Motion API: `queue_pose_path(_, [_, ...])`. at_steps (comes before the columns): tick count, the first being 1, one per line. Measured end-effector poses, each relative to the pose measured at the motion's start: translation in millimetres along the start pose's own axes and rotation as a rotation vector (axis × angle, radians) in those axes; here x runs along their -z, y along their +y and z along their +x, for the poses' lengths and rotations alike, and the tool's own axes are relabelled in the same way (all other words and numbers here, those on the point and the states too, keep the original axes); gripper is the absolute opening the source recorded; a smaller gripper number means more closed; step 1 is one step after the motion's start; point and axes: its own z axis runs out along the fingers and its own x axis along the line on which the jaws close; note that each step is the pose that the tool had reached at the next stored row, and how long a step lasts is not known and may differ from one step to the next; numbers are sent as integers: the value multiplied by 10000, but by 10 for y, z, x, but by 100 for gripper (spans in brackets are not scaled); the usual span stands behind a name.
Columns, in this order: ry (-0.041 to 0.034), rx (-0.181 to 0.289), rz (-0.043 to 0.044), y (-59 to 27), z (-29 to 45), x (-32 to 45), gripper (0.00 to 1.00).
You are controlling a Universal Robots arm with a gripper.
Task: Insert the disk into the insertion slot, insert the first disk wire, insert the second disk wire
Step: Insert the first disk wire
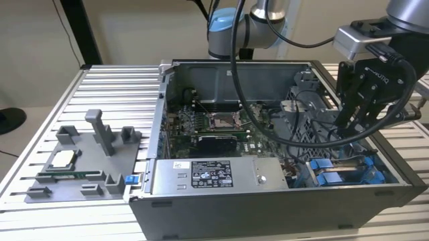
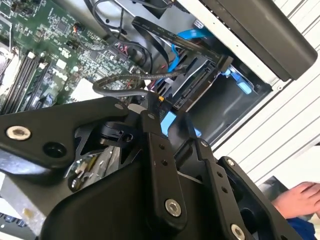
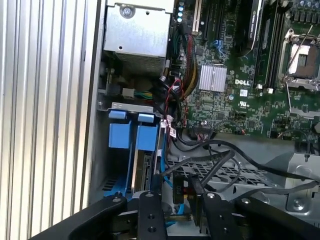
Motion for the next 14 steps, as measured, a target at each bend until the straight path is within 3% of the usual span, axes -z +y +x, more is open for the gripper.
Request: queue_pose_path(14, [1,-3,0,27,-11,-10,100])
